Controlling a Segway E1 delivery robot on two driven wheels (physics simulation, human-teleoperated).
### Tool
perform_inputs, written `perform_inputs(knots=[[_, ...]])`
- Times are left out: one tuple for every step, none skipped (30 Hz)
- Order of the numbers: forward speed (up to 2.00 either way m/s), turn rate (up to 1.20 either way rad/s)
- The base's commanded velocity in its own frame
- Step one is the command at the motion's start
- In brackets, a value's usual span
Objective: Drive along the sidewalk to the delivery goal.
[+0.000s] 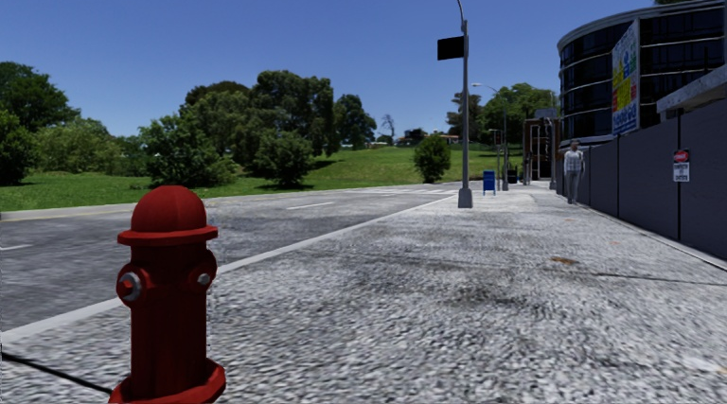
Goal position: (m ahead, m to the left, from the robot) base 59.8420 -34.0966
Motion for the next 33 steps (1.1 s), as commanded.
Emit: perform_inputs(knots=[[1.55, -0.2], [1.55, -0.2], [1.55, -0.21], [1.55, -0.23], [1.55, -0.25], [1.55, -0.25], [1.55, -0.27], [1.55, -0.28], [1.55, -0.29], [1.55, -0.29], [1.55, -0.29], [1.54, -0.29], [1.54, -0.29], [1.54, -0.29], [1.54, -0.3], [1.54, -0.34], [1.54, -0.36], [1.54, -0.36], [1.54, -0.36], [1.54, -0.36], [1.54, -0.36], [1.54, -0.36], [1.54, -0.36], [1.54, -0.36], [1.54, -0.36], [1.54, -0.36], [1.54, -0.36], [1.54, -0.36], [1.54, -0.36], [1.54, -0.36], [1.54, -0.36], [1.54, -0.36], [1.54, -0.36]])
